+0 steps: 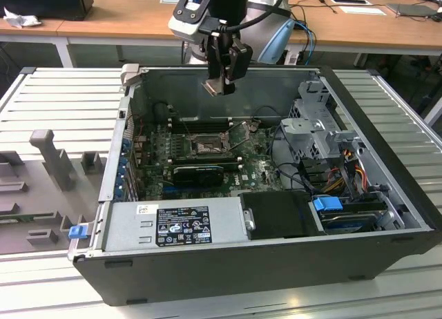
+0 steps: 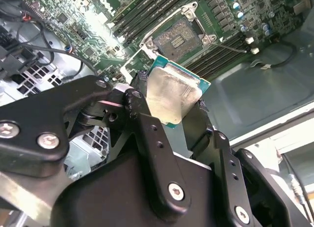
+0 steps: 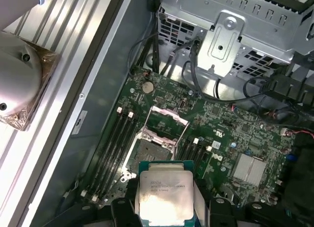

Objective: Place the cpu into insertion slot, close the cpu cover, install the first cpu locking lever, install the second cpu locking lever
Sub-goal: 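Place the cpu into insertion slot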

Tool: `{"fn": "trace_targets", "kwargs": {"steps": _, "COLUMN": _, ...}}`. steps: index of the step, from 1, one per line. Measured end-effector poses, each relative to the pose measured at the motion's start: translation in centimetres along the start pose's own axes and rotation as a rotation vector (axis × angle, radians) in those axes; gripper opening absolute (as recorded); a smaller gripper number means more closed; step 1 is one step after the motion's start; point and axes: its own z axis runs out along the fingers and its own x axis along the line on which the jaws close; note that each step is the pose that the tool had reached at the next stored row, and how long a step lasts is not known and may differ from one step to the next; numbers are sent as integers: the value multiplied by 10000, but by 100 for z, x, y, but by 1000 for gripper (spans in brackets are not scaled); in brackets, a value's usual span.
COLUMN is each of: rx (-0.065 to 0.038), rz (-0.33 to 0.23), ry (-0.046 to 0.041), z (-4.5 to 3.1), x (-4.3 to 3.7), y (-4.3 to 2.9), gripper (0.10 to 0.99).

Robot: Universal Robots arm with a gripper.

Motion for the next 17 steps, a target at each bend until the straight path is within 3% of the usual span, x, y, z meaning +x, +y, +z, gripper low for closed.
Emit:
{"fn": "trace_targets", "kwargs": {"steps": 9, "rx": -15, "rz": 823, "ry": -75, "z": 3, "x": 0, "y": 0, "gripper": 529}}
{"fn": "trace_targets", "kwargs": {"steps": 17, "rx": -42, "rz": 2170, "ry": -195, "z": 15, "x": 0, "y": -1, "gripper": 529}}
